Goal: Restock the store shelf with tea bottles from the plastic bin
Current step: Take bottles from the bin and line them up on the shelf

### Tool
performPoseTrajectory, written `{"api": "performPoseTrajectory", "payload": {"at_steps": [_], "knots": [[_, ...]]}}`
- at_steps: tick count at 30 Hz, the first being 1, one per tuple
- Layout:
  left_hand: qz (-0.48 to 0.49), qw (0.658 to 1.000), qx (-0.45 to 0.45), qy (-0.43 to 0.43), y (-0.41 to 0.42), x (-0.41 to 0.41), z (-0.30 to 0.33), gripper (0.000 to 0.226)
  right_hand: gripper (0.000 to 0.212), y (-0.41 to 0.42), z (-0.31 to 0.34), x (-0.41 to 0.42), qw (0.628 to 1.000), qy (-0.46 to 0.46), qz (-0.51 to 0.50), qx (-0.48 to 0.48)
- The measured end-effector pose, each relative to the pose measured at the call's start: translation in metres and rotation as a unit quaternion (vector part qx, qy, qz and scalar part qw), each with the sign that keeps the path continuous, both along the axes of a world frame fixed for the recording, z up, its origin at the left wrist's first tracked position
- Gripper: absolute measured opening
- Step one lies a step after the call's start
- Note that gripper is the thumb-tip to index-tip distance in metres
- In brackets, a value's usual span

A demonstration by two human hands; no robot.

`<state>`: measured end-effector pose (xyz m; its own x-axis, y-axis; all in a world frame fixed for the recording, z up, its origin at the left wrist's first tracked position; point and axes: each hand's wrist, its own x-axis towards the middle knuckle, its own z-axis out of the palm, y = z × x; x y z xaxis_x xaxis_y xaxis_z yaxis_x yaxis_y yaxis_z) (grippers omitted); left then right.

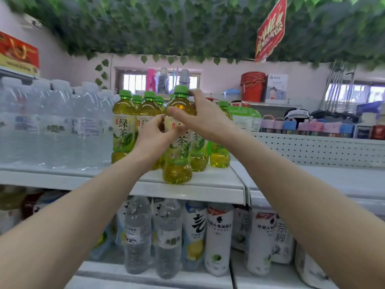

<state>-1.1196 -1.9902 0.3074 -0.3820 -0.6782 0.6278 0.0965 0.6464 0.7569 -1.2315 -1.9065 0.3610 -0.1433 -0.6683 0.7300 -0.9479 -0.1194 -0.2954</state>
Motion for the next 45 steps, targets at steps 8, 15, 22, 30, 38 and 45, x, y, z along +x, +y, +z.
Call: {"api": "performPoseTrajectory", "payload": {"at_steps": [8, 15, 22, 30, 38, 45], "knots": [[0.055, 0.985, -0.116, -0.115, 0.008, 0.014, -0.023, 0.061, 0.061, 0.015, 0.02, -0.017, 0.983, -0.15, -0.036, 0.095], [0.043, 0.963, -0.181, -0.194, 0.02, -0.015, -0.045, 0.057, 0.047, 0.046, 0.012, -0.059, 0.981, -0.114, -0.151, 0.051], [0.054, 0.901, -0.27, -0.334, 0.029, -0.058, -0.064, 0.056, 0.081, 0.02, -0.003, -0.085, 0.985, -0.039, -0.17, -0.014], [0.099, 0.863, -0.294, -0.398, 0.022, -0.083, -0.056, 0.067, 0.082, -0.01, -0.004, -0.107, 0.978, -0.004, -0.207, -0.02], [0.096, 0.867, -0.285, -0.396, 0.022, -0.082, -0.054, 0.061, 0.084, -0.012, -0.002, -0.106, 0.977, 0.014, -0.211, -0.011], [0.141, 0.87, -0.32, -0.348, 0.016, -0.029, -0.048, 0.05, 0.075, 0.015, -0.011, -0.085, 0.959, 0.107, -0.26, 0.025]]}}
